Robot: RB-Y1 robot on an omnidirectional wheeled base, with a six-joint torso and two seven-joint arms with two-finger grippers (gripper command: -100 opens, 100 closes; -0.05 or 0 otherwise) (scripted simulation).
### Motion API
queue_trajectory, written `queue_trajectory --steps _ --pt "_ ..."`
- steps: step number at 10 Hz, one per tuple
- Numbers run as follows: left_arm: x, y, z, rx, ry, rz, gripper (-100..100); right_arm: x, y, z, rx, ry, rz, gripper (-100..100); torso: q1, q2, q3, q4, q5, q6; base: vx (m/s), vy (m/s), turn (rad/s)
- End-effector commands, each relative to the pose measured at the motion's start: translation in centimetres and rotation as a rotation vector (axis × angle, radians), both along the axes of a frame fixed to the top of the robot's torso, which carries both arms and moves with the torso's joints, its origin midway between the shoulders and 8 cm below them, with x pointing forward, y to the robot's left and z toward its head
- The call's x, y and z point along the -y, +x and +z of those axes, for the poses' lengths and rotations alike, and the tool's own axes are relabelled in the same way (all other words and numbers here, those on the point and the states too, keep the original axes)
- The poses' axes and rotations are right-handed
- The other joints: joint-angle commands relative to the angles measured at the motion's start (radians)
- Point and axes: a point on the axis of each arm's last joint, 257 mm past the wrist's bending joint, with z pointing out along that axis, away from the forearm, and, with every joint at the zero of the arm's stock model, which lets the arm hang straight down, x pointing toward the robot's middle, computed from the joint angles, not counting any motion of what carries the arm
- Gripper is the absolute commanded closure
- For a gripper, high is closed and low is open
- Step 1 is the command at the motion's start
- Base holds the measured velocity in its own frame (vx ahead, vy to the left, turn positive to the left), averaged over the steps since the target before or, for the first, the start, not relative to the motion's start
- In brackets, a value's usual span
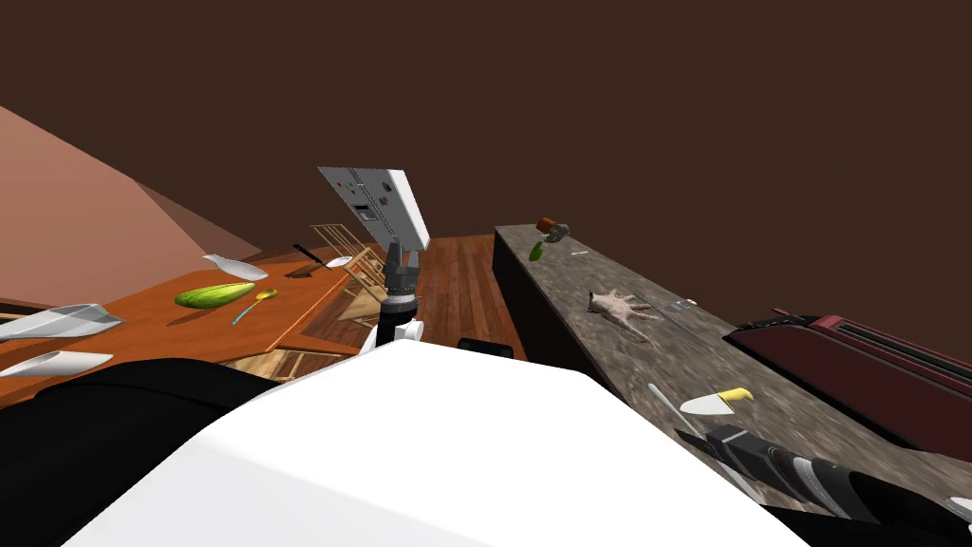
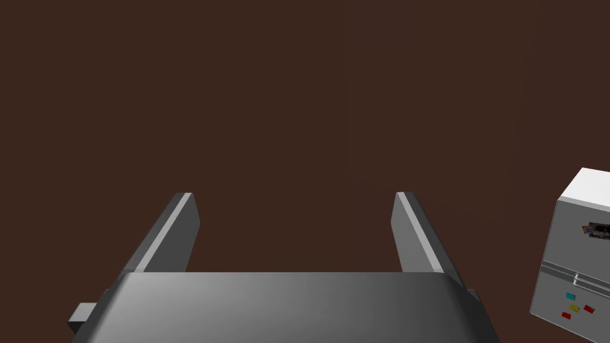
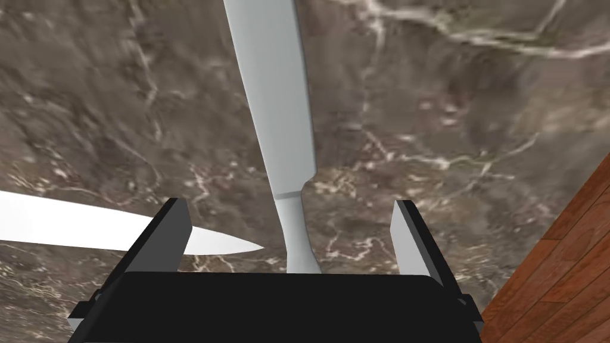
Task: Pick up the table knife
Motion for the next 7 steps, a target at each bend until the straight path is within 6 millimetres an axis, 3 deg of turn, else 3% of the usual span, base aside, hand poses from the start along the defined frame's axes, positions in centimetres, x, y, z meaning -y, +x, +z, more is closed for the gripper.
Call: queue_trajectory --steps 1,5,6,7 --pt "0.0 0.0 0.0 0.000 0.000 0.000 0 0.0 0.0 0.0 0.000 0.000 0.000 100 0.000 0.000 0.000 0.000 0.000 0.000 0.000 0.000 0.000" --pt "0.0 0.0 0.0 0.000 0.000 0.000 0 0.0 0.0 0.1 0.000 -0.001 0.001 100 -0.001 0.000 0.000 0.000 -0.002 0.000 0.000 0.000 0.000" --pt "0.0 0.0 0.0 0.000 0.000 0.000 0 0.0 0.0 0.1 0.000 -0.001 0.001 0 -0.001 0.000 0.000 0.000 -0.002 0.000 0.000 0.000 0.000" --pt "0.0 0.0 0.0 0.000 0.000 0.000 0 0.3 0.9 1.2 -0.001 0.001 0.011 100 -0.001 0.000 0.000 0.000 -0.002 0.000 -0.015 0.017 -0.096"
